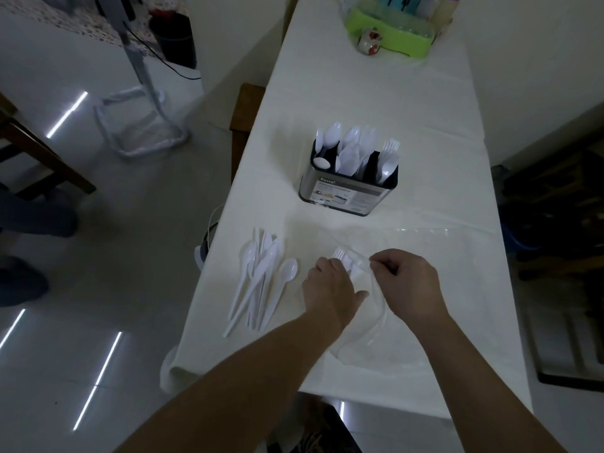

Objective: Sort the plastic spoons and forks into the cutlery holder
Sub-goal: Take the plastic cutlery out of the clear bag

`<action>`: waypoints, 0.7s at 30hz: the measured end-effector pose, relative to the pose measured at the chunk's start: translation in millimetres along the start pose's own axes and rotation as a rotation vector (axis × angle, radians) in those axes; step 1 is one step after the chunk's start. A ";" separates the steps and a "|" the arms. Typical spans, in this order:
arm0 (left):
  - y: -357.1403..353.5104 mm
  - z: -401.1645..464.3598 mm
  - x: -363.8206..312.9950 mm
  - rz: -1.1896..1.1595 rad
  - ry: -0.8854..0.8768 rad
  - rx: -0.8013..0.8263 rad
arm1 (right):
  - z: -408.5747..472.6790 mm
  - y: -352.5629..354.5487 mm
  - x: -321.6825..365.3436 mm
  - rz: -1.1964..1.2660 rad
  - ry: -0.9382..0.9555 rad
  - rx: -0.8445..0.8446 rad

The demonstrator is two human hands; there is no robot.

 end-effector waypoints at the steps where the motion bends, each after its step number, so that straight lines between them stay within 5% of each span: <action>1: -2.2 -0.5 1.8 0.006 0.034 -0.015 | -0.4 -0.8 1.1 -0.004 0.002 0.001; 12: -3.2 -2.4 -2.2 0.228 -0.040 0.133 | -0.9 -10.3 -1.4 -0.040 0.030 0.010; 21: 9.0 -29.1 14.7 -0.155 0.000 0.350 | 4.8 -17.3 -4.1 -0.071 0.055 0.019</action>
Point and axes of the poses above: each hand's wrist, its own z-axis towards the middle knuckle, its own y-axis out of the back of the hand, x = y × z, the point moved 9 cm from there along z, towards the middle knuckle, and after that the axes turned 5 degrees about -x, right-handed, at the moved point
